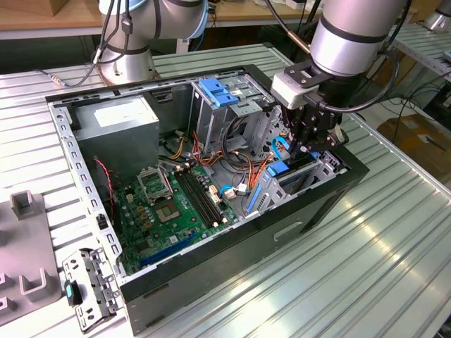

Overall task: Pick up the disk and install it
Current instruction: 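Insert the second disk wire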

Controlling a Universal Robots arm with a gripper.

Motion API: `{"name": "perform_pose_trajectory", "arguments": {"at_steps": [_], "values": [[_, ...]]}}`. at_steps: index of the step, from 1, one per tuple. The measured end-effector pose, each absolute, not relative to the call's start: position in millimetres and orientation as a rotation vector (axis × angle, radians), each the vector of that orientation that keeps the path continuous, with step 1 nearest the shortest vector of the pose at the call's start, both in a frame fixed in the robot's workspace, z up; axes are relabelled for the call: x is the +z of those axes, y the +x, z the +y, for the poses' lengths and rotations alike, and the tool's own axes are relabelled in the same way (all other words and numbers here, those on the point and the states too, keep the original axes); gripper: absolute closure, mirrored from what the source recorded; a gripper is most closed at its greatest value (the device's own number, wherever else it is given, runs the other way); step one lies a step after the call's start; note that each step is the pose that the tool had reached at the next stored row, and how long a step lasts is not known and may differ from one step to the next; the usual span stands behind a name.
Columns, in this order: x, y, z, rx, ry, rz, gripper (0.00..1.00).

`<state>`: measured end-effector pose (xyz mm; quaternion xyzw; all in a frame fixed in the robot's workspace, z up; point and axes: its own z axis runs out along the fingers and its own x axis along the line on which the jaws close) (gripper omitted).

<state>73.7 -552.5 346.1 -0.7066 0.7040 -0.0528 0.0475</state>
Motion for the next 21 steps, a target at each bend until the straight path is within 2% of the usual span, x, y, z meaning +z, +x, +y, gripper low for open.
{"name": "perform_pose_trajectory", "arguments": {"at_steps": [21], "values": [[339.6, 73.7, -554.7, -0.157, -2.153, 2.146, 0.83]]}}
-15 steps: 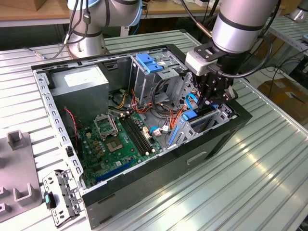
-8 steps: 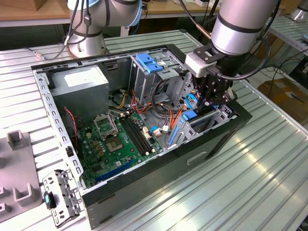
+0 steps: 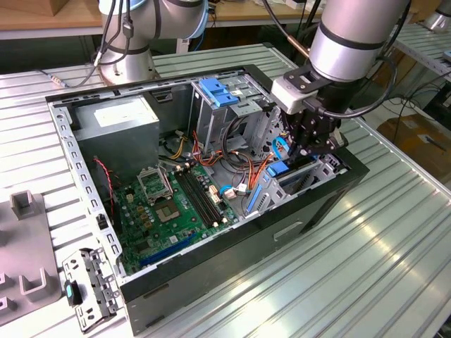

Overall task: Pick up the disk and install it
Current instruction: 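Insert the second disk wire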

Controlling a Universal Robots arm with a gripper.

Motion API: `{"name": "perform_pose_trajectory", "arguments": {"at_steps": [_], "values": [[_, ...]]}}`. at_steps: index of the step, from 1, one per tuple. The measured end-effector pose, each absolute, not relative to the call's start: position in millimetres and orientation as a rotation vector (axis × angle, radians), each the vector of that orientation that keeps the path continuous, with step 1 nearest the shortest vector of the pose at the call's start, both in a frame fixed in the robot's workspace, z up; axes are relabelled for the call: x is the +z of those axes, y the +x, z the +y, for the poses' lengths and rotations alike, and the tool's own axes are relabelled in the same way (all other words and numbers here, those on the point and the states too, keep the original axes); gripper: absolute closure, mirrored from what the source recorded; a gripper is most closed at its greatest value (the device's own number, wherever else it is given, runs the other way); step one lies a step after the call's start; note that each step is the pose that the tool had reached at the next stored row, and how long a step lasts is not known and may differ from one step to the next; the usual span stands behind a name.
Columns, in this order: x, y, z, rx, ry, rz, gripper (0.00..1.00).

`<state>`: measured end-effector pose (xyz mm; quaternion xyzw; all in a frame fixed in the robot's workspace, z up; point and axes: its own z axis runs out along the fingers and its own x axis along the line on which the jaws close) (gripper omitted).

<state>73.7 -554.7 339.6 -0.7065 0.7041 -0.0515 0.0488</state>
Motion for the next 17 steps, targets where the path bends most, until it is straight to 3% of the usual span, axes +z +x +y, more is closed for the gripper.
{"name": "perform_pose_trajectory", "arguments": {"at_steps": [1, 10, 12, 14, 17], "values": [[340, 74, -555, -0.157, -2.153, 2.146, 0.76], [359, 74, -555, -0.157, -2.153, 2.146, 0.76], [360, 74, -555, -0.157, -2.153, 2.146, 0.78], [360, 74, -555, -0.157, -2.153, 2.146, 0.89], [360, 74, -555, -0.157, -2.153, 2.146, 0.89]]}}
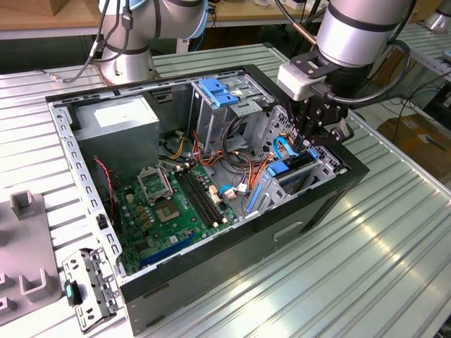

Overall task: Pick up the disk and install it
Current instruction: 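Insert the second disk wire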

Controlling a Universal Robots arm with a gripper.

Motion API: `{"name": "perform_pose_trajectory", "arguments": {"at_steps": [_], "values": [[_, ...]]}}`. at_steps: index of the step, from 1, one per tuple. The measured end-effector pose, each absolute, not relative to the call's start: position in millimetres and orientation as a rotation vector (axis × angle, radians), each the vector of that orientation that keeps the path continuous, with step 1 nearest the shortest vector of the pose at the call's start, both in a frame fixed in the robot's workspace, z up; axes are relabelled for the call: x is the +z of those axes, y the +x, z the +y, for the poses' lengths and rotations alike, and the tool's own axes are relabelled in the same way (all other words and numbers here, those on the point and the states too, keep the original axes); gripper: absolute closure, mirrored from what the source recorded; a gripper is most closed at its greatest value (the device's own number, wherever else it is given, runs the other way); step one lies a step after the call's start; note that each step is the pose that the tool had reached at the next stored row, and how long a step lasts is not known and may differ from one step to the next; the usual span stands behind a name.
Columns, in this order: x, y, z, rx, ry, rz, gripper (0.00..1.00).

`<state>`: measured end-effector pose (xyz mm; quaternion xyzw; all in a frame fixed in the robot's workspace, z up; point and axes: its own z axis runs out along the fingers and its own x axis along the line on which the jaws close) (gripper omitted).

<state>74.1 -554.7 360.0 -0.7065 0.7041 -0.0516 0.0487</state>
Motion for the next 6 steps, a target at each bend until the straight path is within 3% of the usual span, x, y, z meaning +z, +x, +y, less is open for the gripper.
{"name": "perform_pose_trajectory", "arguments": {"at_steps": [6], "values": [[360.8, 74.0, -554.7, -0.157, -2.153, 2.146, 0.89]]}}
